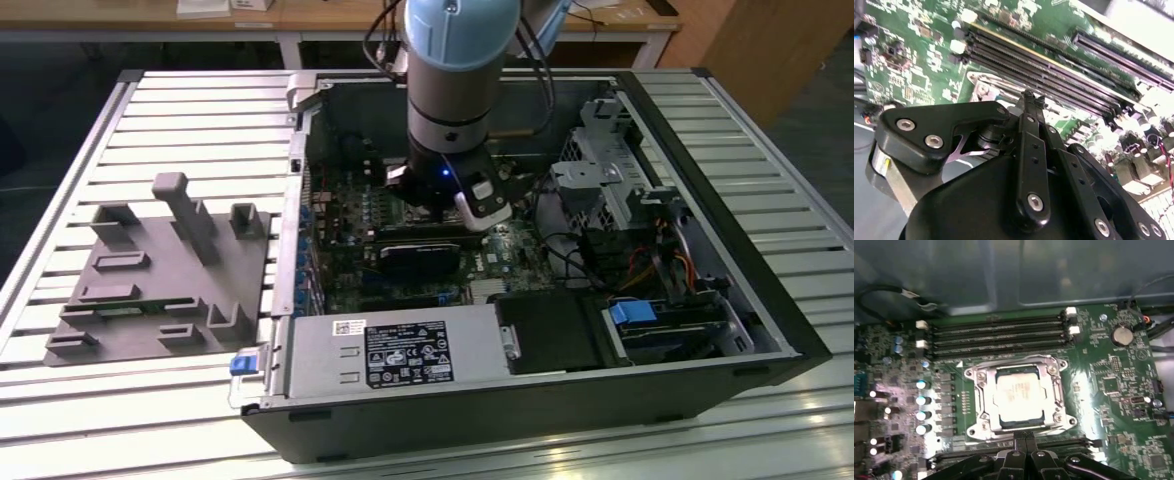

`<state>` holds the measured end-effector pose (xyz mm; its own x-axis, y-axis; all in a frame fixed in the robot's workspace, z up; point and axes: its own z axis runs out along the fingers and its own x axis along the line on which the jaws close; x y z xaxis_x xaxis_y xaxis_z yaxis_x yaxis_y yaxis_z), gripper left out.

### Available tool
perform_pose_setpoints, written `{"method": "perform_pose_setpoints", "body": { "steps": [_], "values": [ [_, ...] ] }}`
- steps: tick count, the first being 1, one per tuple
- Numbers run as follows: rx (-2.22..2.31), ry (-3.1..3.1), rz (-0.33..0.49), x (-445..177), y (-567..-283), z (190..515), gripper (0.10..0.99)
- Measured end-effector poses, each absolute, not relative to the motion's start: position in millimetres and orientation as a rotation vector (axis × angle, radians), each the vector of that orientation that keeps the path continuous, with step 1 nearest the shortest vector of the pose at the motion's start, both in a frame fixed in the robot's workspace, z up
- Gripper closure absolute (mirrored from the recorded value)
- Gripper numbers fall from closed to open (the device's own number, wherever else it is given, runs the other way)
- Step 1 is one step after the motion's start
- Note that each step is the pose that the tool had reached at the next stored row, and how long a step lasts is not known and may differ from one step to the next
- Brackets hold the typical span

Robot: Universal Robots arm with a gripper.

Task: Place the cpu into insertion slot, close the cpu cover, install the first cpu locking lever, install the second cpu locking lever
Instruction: 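Install the second cpu locking lever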

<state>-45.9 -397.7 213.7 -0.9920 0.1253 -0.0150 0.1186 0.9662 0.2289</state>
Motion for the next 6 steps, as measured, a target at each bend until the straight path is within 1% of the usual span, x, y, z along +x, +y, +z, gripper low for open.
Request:
{"method": "perform_pose_setpoints", "body": {
  "steps": [6],
  "values": [
    [0.191, 3.09, 0.288, -41.8, -390.0, 213.7, 0.984]
  ]
}}
